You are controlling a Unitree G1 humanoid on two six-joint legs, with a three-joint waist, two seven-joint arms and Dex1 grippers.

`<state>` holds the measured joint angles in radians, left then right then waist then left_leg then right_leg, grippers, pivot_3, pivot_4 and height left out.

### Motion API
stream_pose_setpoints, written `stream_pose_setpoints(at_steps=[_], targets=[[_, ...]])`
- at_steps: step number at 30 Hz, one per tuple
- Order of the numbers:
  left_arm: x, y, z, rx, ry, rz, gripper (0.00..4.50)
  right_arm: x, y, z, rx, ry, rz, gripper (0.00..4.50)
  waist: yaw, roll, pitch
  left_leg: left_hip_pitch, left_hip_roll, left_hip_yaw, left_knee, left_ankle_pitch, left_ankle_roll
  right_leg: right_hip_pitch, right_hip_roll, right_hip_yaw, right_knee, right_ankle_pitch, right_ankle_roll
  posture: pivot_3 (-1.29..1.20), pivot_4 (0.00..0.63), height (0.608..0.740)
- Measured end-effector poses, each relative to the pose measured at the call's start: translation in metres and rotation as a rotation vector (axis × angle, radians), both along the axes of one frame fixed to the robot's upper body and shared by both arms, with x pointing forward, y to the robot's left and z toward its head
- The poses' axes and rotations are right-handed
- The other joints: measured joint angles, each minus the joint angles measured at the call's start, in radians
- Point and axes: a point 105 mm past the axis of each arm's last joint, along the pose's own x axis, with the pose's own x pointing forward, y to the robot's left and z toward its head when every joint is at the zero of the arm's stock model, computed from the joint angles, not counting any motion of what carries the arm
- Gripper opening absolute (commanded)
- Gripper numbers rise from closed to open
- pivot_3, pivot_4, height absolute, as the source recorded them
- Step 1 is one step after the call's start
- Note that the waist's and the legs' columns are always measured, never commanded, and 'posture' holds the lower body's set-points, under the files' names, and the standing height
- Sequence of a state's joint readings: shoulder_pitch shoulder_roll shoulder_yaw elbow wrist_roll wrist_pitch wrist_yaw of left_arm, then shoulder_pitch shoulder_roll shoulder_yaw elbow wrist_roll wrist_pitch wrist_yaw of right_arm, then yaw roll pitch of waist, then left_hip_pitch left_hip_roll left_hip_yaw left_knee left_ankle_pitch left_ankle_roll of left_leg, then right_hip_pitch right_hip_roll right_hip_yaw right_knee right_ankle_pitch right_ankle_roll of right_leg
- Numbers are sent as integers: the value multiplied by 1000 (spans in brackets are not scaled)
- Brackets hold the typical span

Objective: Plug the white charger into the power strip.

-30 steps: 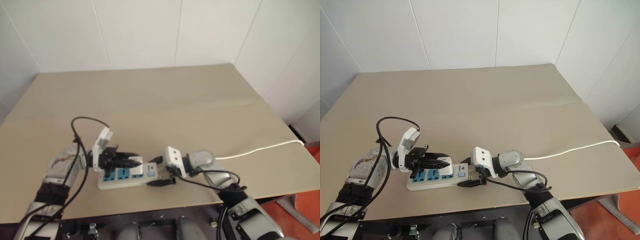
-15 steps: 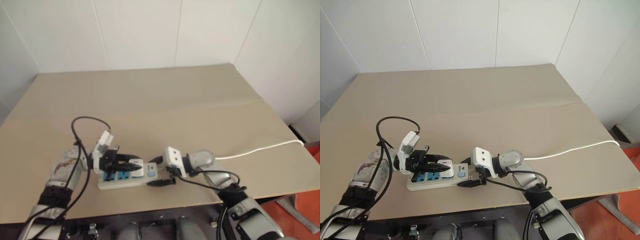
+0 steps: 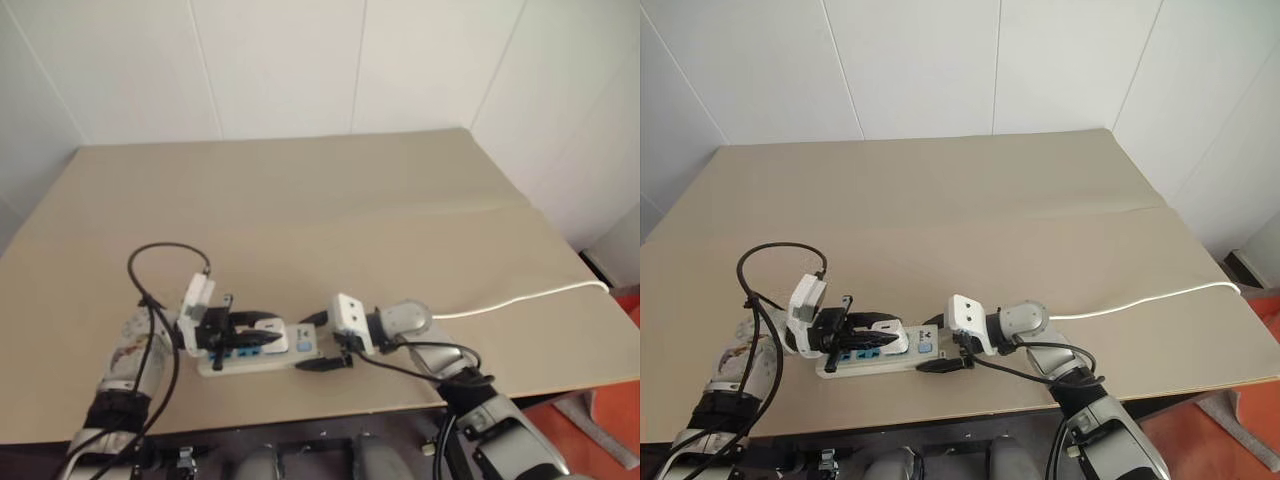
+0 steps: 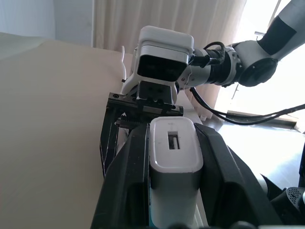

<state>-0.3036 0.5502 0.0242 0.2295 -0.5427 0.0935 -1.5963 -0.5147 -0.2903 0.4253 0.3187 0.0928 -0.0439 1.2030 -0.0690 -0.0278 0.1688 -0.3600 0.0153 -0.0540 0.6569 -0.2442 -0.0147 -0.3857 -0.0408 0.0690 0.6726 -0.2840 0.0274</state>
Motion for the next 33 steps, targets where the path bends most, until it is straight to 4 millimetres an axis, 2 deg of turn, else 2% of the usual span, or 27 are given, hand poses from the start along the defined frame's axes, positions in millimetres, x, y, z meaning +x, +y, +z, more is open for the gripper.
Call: stream_pose_setpoints(at_steps=[12, 17, 23, 33], targets=[[-5, -3, -8, 33, -139, -10, 1019, -1, -1, -2, 4, -3, -4, 3425, 3, 1, -3, 3, 0, 0, -6, 0, 0, 2, -1, 0, -6, 0, 0, 0, 150, 740], [-8, -3, -16, 49, -187, -10, 1019, -2, -1, -4, -1, -1, -4, 3425, 3, 6, -8, 11, 0, 0, -12, 0, 0, 12, -1, 0, -11, 0, 0, 0, 150, 740], [-9, -3, -19, 54, -195, -2, 1019, -3, -1, -6, -9, 2, -3, 3425, 2, 15, -14, 15, 0, 0, -14, 0, 0, 16, -1, 0, -15, -1, 1, 0, 150, 740], [-5, -2, -23, 88, -93, 2, 1019, -2, 0, -8, -14, 3, -14, 3425, 1, 21, -20, 18, 0, 1, -16, 0, 0, 18, 0, 0, -16, -1, 1, 0, 150, 740]])
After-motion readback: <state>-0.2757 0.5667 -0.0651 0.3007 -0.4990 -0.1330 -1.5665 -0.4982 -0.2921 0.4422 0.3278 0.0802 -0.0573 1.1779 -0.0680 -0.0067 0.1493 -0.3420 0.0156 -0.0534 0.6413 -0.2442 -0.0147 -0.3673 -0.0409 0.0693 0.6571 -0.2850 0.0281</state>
